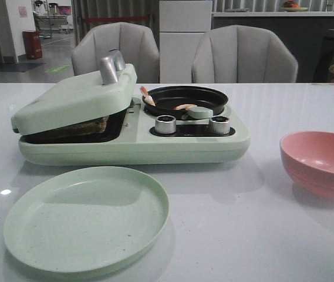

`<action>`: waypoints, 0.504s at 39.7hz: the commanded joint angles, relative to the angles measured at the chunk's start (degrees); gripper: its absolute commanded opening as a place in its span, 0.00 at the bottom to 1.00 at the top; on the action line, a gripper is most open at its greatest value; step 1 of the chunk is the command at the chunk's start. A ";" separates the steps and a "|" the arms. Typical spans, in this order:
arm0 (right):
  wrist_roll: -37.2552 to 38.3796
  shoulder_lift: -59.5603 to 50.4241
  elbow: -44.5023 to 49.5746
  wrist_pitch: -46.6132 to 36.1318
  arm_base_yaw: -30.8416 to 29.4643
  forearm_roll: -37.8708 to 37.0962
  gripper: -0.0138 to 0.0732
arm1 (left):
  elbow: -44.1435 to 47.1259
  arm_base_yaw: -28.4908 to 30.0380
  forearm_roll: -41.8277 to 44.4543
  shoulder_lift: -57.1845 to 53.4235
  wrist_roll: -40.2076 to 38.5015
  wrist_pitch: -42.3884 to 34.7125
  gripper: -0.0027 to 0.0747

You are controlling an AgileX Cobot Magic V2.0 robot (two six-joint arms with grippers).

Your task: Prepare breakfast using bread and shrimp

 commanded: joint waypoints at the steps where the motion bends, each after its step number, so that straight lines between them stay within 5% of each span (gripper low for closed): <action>1: 0.12 0.21 -1.40 -3.39 -0.25 -0.11 0.18 | 1.46 0.96 3.58 -0.39 -7.55 -5.68 0.16; 7: 0.12 0.21 -1.40 -3.39 -0.25 -0.11 0.18 | 6.08 0.14 22.87 -3.64 -29.26 -6.82 0.16; 20: 0.12 0.21 -1.40 -3.39 -0.25 -0.11 0.18 | 14.93 3.93 19.51 -4.43 -24.28 -19.16 0.16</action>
